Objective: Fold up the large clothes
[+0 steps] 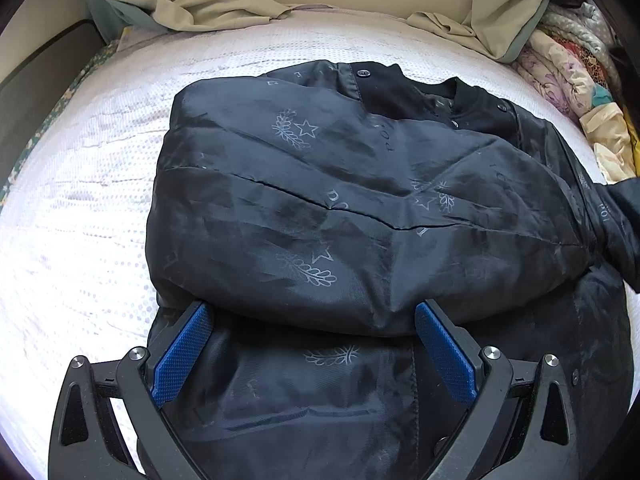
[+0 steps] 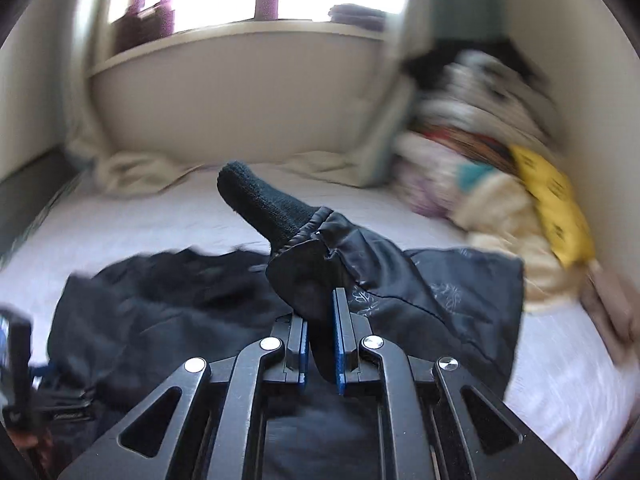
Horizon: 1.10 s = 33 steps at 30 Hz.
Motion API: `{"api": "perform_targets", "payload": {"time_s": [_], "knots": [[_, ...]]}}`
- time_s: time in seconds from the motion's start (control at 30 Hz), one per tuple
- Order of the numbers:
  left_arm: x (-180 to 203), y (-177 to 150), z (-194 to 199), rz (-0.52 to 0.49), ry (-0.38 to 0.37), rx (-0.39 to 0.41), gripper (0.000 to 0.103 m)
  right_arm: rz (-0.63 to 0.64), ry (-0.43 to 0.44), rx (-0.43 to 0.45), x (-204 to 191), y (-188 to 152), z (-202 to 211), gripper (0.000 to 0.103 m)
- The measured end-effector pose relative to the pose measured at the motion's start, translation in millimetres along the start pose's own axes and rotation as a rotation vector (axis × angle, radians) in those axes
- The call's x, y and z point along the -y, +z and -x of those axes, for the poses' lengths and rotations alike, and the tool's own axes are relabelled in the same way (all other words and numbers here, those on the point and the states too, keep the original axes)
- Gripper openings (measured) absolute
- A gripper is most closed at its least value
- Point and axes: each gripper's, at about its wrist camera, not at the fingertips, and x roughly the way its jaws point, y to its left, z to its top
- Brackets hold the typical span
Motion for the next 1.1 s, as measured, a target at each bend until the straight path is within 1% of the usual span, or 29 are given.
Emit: {"api": "perform_targets", "payload": {"time_s": [0.1,0.2,0.27,0.3,0.37,0.43,0.5,0.53,0.57,0.6,0.63,0.7,0.73,0.83,0.97,1.0,1.1], "knots": [[-4,1,1,0.017,-0.009,-0.001,0.102,0.092,0.064,-0.024,-51,-8,-16,0.006],[-12,2,2,0.037,-0.014,-0.005,0.102,0.196,0.124,-0.092,-105,-27,-38,0.006],[-20,3,3,0.064,-0.024,-0.012,0.102,0.239,0.151,-0.146,-124,-42,-57,0.006],[-22,3,3,0.074,-0.030,-0.015,0.102,0.264,0.166,-0.190,-137,-53,-69,0.006],[-32,5,5,0.109,-0.065,-0.021,0.102,0.294,0.174,-0.244,-152,-67,-83,0.006],[-37,6,8,0.131,-0.093,-0.015,0.102,0.317,0.169,-0.269,-161,-76,-90,0.007],[-41,9,15,0.146,-0.115,0.004,0.102,0.318,0.174,-0.278,-159,-76,-91,0.017],[-41,10,17,0.149,-0.127,0.012,0.102,0.310,0.190,-0.292,-156,-74,-89,0.034],[-41,12,19,0.149,-0.139,0.019,0.102,0.291,0.218,-0.307,-153,-72,-87,0.061],[-40,13,22,0.148,-0.151,0.028,0.102,0.259,0.249,-0.316,-149,-70,-84,0.073],[-39,15,23,0.145,-0.161,0.034,0.102,0.230,0.267,-0.313,-139,-70,-78,0.081],[-35,16,25,0.135,-0.188,0.045,0.101,0.189,0.307,-0.322,-127,-64,-66,0.081],[-32,17,25,0.130,-0.215,0.047,0.101,0.185,0.317,-0.332,-123,-62,-62,0.081],[-28,21,21,0.138,-0.291,0.030,0.096,0.176,0.318,-0.369,-112,-62,-51,0.083],[-26,22,14,0.194,-0.414,-0.014,0.085,0.135,0.304,-0.458,-89,-72,-49,0.083],[-27,24,12,0.218,-0.460,-0.029,0.081,0.117,0.309,-0.481,-83,-75,-52,0.083],[-28,30,4,0.266,-0.527,-0.055,0.079,0.084,0.316,-0.536,-69,-86,-53,0.083]]}}
